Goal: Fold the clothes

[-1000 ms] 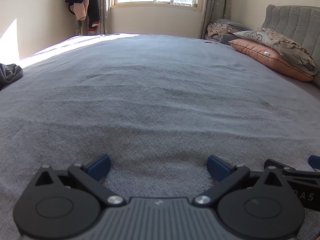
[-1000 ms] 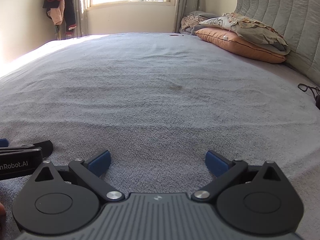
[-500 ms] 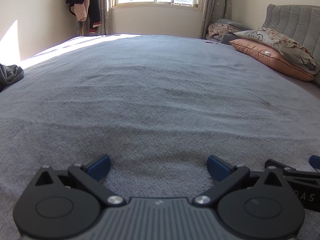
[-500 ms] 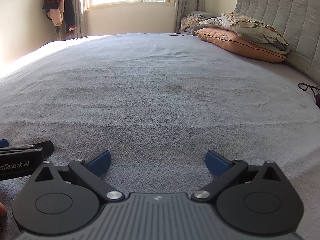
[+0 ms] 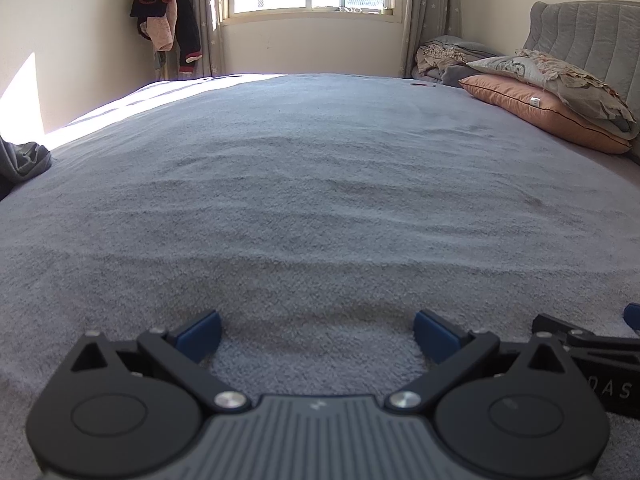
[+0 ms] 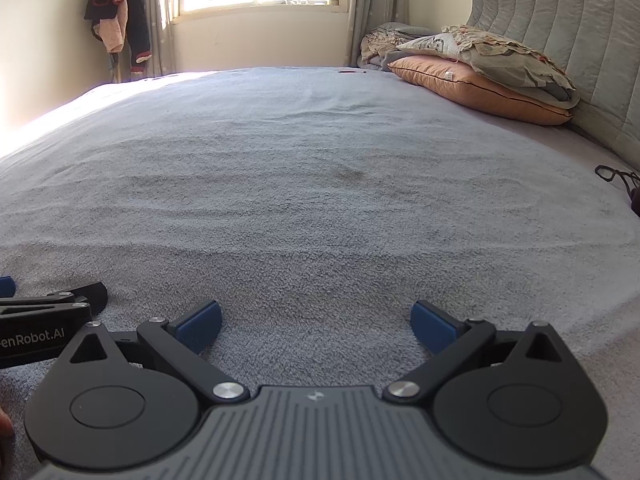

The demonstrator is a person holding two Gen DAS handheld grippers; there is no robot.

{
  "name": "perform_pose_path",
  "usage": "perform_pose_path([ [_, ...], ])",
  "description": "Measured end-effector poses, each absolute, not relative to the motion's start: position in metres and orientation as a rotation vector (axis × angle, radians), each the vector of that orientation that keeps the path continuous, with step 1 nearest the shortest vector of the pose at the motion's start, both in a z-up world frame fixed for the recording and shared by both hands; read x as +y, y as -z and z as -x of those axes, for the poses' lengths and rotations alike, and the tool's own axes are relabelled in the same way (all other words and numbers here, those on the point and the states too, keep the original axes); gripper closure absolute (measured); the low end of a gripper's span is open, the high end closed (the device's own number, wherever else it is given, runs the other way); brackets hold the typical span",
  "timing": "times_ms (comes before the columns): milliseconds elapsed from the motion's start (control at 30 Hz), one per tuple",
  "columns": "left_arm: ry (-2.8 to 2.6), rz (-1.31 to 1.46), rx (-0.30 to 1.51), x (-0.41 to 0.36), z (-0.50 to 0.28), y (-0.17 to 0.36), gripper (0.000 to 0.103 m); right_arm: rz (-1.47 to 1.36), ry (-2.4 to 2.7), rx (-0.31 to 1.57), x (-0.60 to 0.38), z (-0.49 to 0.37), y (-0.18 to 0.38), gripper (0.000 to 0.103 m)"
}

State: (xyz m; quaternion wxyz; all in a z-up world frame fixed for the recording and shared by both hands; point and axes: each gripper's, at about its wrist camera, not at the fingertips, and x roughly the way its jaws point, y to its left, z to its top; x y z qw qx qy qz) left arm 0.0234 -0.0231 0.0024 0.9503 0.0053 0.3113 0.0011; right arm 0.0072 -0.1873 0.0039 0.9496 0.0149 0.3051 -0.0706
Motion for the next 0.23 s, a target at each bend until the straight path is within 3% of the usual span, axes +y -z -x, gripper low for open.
perform_pose_path([
  [233,-0.003,-0.009,0.635,-0.023,-0.0245,-0.0023,0.0,-0.03,0.144,0.62,-0.1869,-0.0071,-0.0039,0.0],
])
